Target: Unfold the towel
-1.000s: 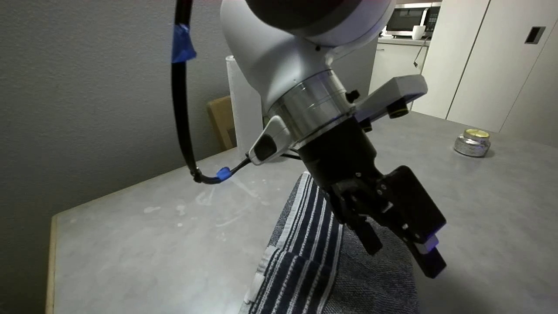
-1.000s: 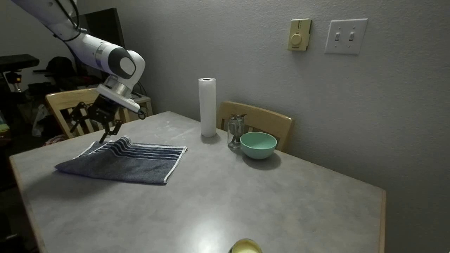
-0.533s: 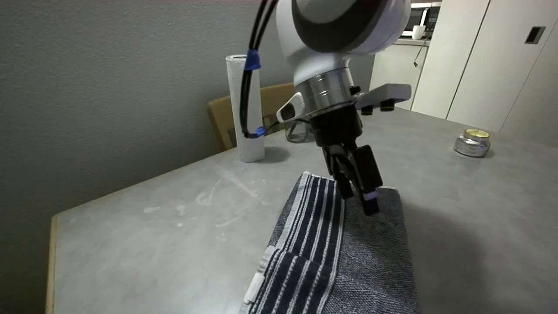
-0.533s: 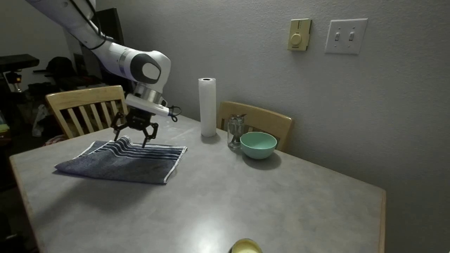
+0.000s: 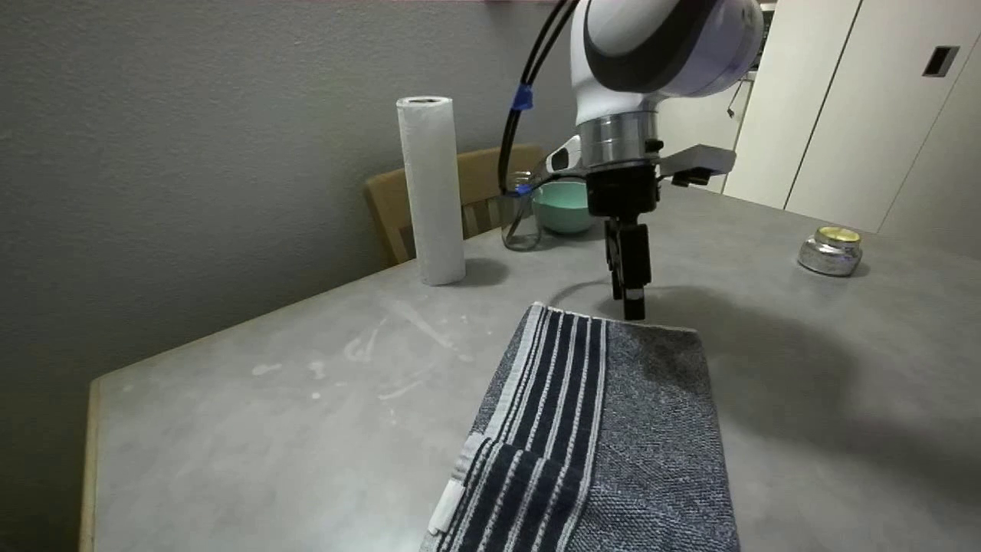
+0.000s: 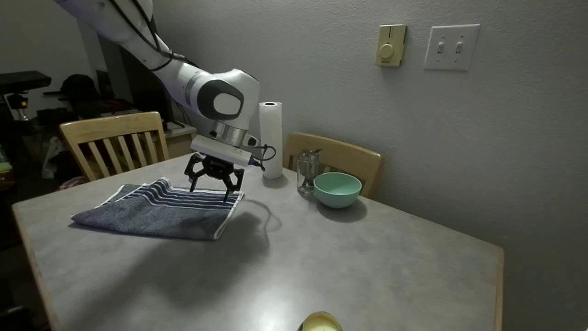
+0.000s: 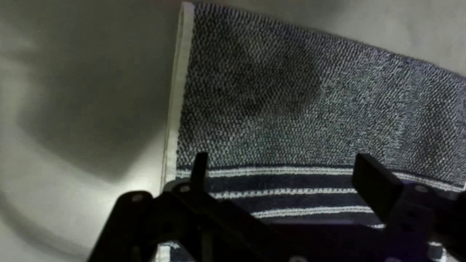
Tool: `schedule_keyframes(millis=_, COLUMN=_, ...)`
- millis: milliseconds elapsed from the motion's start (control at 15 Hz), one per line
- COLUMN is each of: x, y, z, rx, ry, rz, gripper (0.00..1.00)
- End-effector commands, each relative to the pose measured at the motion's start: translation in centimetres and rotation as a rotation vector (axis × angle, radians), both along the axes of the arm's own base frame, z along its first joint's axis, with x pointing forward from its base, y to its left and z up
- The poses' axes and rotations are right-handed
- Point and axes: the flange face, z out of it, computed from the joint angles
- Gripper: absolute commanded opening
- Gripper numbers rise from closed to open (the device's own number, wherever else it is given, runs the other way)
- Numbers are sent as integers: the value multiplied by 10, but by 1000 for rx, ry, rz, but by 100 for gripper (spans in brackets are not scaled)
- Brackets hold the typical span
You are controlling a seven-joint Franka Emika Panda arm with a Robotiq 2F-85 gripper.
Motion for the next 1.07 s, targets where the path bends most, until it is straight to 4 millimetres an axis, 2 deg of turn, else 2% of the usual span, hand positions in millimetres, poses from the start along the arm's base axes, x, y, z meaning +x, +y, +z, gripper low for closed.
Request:
schedule_keyframes(millis=0, x=-1, y=-15, z=-3, rx=9, ry=-21, rz=-96, gripper=100)
schedule_keyframes(millis=133, x=0, y=-19, z=-5, rx=13, ry=-20, rz=-135, gripper=100)
schedule_keyframes(millis=200, x=1, y=-20, z=-5, rx=20, ry=-18, rz=-158, gripper=82)
schedule_keyframes(millis=267, x=1, y=-21, z=-6, rx=24, ry=-15, rz=-178, gripper=72)
schedule_keyframes(millis=933, x=7, y=-29, z=-24, rx=45, ry=5, rz=-374, gripper=3)
schedule_keyframes(millis=1000, x=8, y=-31, z=-26, rx=50, ry=2, rz=-399, gripper=0)
